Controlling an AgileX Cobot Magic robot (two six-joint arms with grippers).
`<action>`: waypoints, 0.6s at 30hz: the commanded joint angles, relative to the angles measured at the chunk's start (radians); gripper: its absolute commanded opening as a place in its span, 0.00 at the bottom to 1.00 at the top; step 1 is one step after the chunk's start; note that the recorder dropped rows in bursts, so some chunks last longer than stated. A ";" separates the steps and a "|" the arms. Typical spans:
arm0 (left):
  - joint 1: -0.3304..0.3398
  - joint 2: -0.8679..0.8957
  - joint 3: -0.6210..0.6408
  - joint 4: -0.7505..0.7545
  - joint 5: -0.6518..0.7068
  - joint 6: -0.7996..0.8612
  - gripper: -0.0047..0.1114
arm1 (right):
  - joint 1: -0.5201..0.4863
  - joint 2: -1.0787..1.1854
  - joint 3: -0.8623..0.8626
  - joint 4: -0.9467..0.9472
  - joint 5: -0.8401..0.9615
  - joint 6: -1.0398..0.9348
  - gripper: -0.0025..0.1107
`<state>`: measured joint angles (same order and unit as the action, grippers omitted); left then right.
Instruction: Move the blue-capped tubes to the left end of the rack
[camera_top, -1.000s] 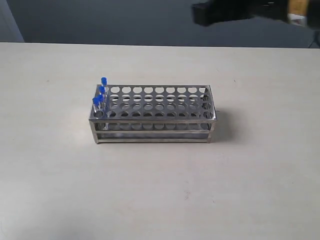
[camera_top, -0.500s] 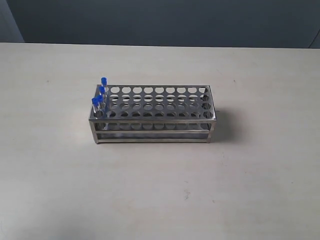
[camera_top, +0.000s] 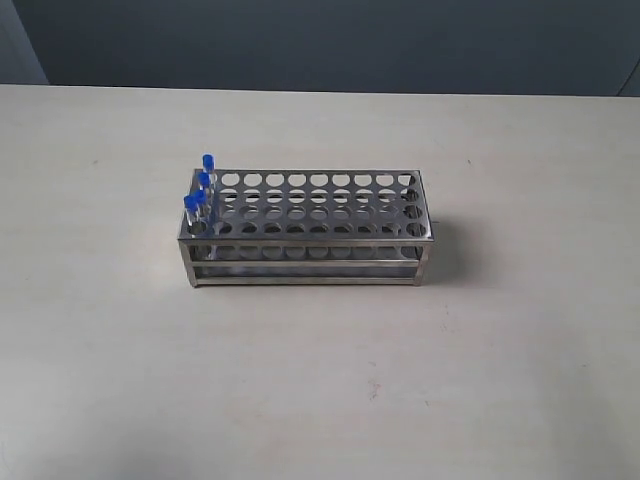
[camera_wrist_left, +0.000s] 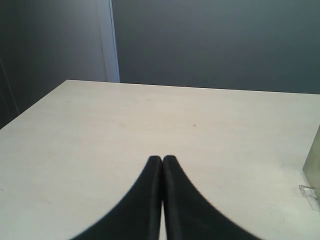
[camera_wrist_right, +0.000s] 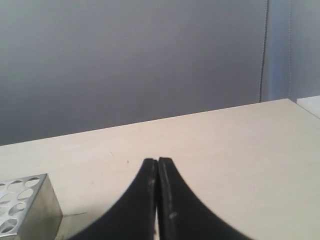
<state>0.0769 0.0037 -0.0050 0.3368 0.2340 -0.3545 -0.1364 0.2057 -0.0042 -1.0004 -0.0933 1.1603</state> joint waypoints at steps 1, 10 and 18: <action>-0.007 -0.004 0.003 -0.004 -0.002 -0.001 0.04 | -0.014 -0.015 0.004 0.009 -0.035 0.003 0.01; -0.007 -0.004 0.003 -0.004 -0.002 -0.001 0.04 | -0.014 -0.022 0.004 0.855 0.205 -0.835 0.01; -0.007 -0.004 0.003 -0.004 -0.002 -0.001 0.04 | -0.014 -0.043 0.004 0.850 0.288 -0.925 0.01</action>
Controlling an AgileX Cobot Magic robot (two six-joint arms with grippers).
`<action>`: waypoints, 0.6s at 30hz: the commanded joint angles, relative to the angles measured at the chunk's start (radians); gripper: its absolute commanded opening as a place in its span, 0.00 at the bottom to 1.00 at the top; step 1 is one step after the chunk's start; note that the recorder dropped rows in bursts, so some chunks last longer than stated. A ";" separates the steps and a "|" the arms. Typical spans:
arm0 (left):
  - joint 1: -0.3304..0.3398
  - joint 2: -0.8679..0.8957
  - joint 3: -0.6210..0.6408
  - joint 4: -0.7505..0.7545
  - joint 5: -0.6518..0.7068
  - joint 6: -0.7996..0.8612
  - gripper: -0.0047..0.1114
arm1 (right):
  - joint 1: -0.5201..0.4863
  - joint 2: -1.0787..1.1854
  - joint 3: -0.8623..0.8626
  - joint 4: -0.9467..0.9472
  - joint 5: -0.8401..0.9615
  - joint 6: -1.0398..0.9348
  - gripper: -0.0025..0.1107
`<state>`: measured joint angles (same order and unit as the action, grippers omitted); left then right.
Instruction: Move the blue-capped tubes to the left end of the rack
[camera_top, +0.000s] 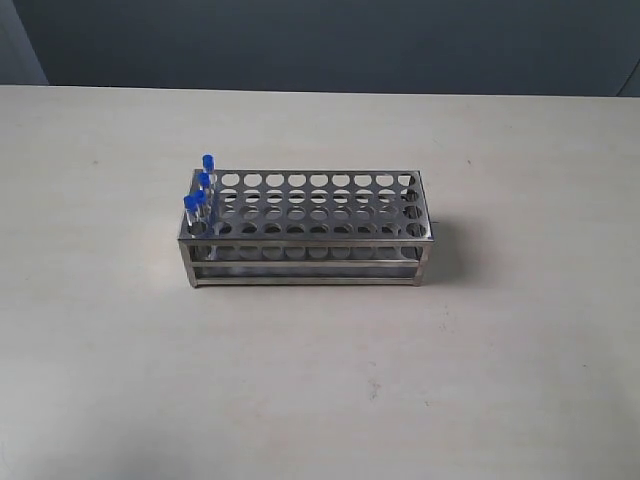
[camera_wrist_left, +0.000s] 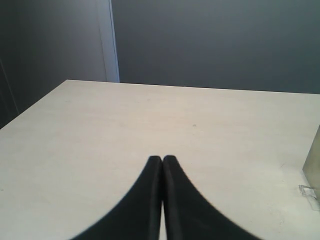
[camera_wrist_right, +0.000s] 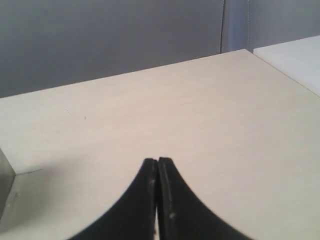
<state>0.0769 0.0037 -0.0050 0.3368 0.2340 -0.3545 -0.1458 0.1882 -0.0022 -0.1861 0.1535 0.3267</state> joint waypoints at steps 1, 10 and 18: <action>-0.007 -0.004 0.003 -0.004 -0.002 -0.001 0.04 | -0.004 -0.033 0.002 0.061 0.044 -0.120 0.01; -0.007 -0.004 0.003 -0.004 -0.002 -0.001 0.04 | -0.004 -0.080 0.002 0.163 0.082 -0.294 0.01; -0.007 -0.004 0.003 -0.004 -0.002 -0.001 0.04 | -0.004 -0.092 0.002 0.177 0.128 -0.332 0.01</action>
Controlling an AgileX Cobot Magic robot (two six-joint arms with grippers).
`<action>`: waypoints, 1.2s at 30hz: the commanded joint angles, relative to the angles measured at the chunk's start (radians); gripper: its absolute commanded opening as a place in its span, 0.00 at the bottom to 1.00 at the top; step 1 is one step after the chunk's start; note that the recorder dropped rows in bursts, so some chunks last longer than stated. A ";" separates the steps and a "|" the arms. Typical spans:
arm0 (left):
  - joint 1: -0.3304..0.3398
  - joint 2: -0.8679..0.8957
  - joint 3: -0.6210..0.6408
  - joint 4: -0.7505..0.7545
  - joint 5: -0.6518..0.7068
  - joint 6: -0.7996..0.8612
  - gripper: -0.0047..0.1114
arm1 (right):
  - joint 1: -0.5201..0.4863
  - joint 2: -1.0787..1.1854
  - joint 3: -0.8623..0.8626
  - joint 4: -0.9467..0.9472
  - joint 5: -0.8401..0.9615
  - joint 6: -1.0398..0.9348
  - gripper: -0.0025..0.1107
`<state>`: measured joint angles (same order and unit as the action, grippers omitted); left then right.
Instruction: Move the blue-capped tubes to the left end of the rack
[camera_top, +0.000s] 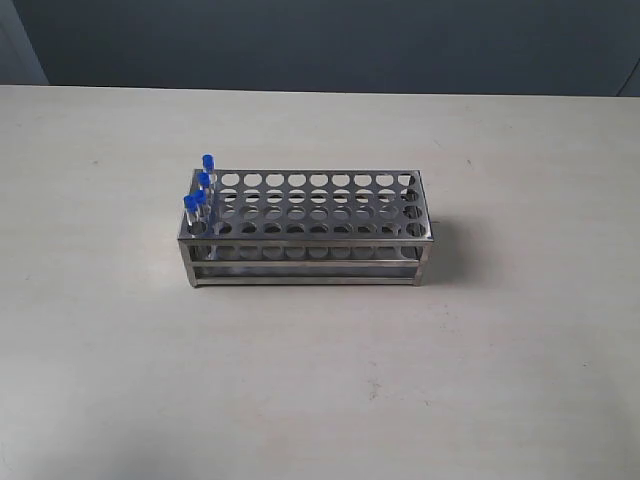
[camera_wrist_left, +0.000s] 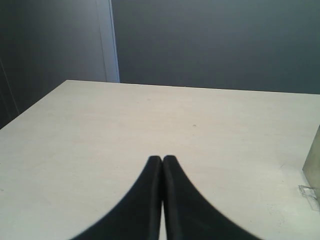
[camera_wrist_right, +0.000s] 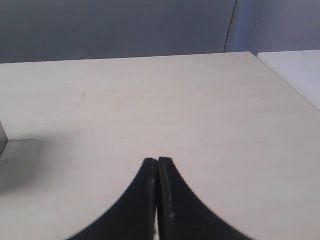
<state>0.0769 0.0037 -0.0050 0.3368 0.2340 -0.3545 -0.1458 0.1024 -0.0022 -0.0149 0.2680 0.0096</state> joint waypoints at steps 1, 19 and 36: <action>-0.007 -0.004 0.003 -0.004 -0.002 -0.001 0.04 | -0.004 -0.006 0.002 0.002 0.013 -0.010 0.01; -0.007 -0.004 0.003 -0.004 -0.002 -0.001 0.04 | -0.004 -0.006 0.002 0.026 0.015 -0.010 0.01; -0.007 -0.004 0.003 -0.004 -0.002 -0.001 0.04 | -0.004 -0.006 0.002 0.026 0.011 -0.010 0.01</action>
